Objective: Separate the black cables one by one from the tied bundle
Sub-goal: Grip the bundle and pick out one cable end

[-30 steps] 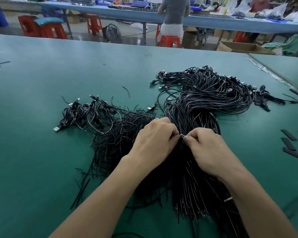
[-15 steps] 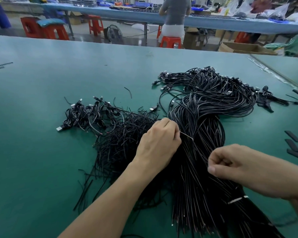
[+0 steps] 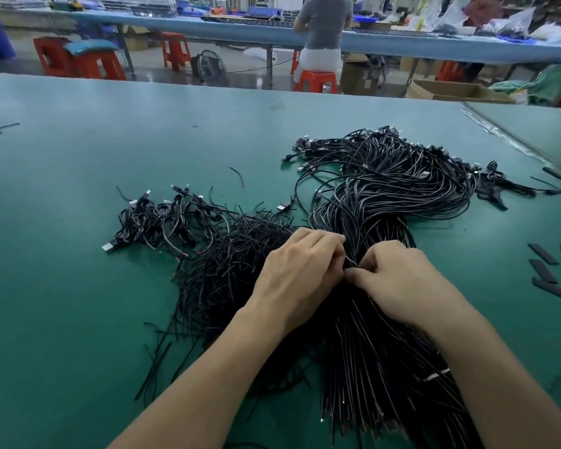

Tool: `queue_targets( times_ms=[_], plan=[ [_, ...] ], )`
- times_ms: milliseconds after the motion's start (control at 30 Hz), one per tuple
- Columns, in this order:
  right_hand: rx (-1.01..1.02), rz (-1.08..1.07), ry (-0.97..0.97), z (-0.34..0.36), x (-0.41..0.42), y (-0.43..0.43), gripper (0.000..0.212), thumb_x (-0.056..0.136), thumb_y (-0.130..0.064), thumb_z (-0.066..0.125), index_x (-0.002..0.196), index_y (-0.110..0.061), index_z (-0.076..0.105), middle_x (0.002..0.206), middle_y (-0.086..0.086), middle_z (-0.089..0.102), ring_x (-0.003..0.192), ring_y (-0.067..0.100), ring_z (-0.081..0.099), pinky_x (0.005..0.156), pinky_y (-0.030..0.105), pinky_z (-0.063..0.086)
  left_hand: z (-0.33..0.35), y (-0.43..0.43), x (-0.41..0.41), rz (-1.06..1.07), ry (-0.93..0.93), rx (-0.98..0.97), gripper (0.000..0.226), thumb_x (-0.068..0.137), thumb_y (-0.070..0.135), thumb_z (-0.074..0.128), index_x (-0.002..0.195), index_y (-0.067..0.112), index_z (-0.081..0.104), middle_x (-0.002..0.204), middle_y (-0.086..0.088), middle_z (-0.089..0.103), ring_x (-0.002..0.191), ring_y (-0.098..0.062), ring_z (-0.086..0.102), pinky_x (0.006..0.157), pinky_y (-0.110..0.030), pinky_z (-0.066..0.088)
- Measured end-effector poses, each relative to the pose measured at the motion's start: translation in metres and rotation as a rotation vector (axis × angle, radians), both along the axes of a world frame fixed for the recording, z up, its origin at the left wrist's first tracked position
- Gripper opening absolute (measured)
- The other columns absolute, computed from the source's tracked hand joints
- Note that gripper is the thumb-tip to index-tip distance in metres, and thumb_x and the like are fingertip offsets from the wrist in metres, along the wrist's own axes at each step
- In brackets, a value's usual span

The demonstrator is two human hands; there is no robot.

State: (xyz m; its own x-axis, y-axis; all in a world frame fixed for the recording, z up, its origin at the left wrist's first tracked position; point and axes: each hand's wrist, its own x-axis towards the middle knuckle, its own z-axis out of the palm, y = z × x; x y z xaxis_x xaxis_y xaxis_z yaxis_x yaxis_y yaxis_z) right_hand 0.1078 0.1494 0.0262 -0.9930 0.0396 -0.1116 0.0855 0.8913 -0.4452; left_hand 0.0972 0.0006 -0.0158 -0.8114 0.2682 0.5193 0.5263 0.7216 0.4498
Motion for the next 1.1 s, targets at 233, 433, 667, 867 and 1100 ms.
queue_targets(
  times_ms=[233, 433, 667, 867, 1100],
  plan=[
    [-0.382, -0.040, 0.055, -0.004, -0.003, 0.013, 0.016, 0.083, -0.028, 0.079, 0.072, -0.019, 0.071, 0.062, -0.006, 0.065, 0.060, 0.010, 0.057, 0.057, 0.025, 0.041, -0.002, 0.000, -0.001, 0.066, -0.022, -0.013, 0.012, 0.095, 0.030, 0.060, 0.092, 0.019, 0.064, 0.106, 0.009, 0.069, 0.104, -0.015, 0.059, 0.070, -0.043, 0.055],
    [-0.466, 0.706, -0.352, 0.029, 0.026, 0.012, 0.011, 0.083, -0.025, 0.078, 0.077, -0.021, 0.070, 0.066, -0.010, 0.062, 0.061, 0.000, 0.052, 0.059, 0.015, 0.041, 0.001, -0.002, -0.004, 0.064, -0.139, 0.005, 0.016, 0.101, 0.031, 0.050, 0.095, 0.019, 0.060, 0.109, 0.008, 0.066, 0.104, -0.016, 0.057, 0.081, -0.045, 0.052],
    [-0.035, 0.485, -0.359, 0.038, 0.039, 0.025, 0.018, 0.074, -0.049, 0.079, 0.078, -0.034, 0.072, 0.071, -0.014, 0.070, 0.061, -0.002, 0.062, 0.056, 0.015, 0.046, -0.001, -0.005, -0.005, 0.029, -0.184, 0.072, 0.012, 0.101, 0.032, 0.052, 0.097, 0.023, 0.059, 0.115, 0.012, 0.068, 0.108, -0.014, 0.058, 0.086, -0.044, 0.052],
    [-0.048, 0.015, 0.019, 0.014, 0.016, -0.012, 0.024, 0.084, -0.048, 0.063, 0.075, -0.025, 0.062, 0.079, -0.004, 0.065, 0.075, 0.015, 0.061, 0.060, 0.032, 0.048, -0.003, -0.007, -0.008, -0.034, -0.217, 0.125, 0.010, 0.099, 0.029, 0.055, 0.097, 0.022, 0.061, 0.114, 0.009, 0.069, 0.109, -0.018, 0.057, 0.088, -0.046, 0.050],
    [-0.020, 0.018, 0.041, 0.005, 0.011, -0.017, 0.016, 0.091, -0.033, 0.057, 0.089, -0.019, 0.064, 0.091, 0.006, 0.062, 0.083, 0.028, 0.060, 0.072, 0.038, 0.054, -0.006, -0.008, -0.010, -0.036, -0.233, 0.150, 0.009, 0.099, 0.028, 0.054, 0.097, 0.025, 0.062, 0.114, 0.008, 0.070, 0.108, -0.017, 0.060, 0.091, -0.044, 0.049]
  ],
)
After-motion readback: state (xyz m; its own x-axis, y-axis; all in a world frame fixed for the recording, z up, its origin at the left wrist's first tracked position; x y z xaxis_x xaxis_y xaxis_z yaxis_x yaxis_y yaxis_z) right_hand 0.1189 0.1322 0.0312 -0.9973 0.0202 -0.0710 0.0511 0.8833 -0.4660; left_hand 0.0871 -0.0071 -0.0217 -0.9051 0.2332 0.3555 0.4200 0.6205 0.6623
